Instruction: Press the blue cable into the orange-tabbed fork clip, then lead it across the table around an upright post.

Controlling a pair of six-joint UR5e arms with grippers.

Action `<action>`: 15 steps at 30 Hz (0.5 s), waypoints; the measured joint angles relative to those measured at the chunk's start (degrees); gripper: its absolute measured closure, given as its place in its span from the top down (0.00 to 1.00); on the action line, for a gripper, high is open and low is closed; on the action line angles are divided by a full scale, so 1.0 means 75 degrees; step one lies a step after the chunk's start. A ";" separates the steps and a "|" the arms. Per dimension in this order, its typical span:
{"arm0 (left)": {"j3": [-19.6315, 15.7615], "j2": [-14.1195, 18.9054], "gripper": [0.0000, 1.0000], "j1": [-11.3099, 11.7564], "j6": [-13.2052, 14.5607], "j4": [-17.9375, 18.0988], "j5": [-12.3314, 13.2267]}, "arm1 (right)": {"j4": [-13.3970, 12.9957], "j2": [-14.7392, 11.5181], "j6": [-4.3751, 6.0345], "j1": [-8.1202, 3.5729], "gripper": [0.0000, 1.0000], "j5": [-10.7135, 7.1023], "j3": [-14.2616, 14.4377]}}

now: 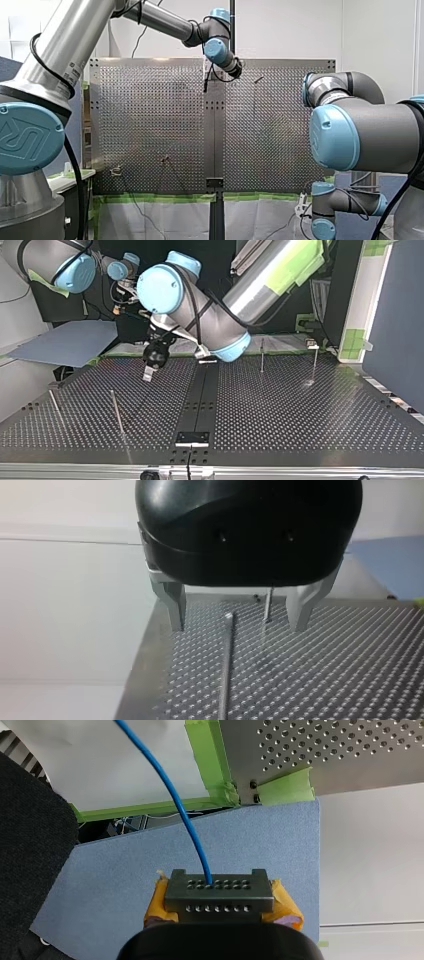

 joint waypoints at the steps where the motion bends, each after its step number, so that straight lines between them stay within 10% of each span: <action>1: 0.0096 -0.0004 1.00 0.0004 -0.0007 -0.0081 -0.0006 | 0.0001 -0.0002 -0.0011 0.0003 0.00 -0.0003 0.0000; 15: 0.1251 -0.0656 1.00 0.0013 -0.0557 -0.1206 0.0982 | 0.0002 -0.0004 -0.0143 0.0025 0.00 -0.0054 -0.0027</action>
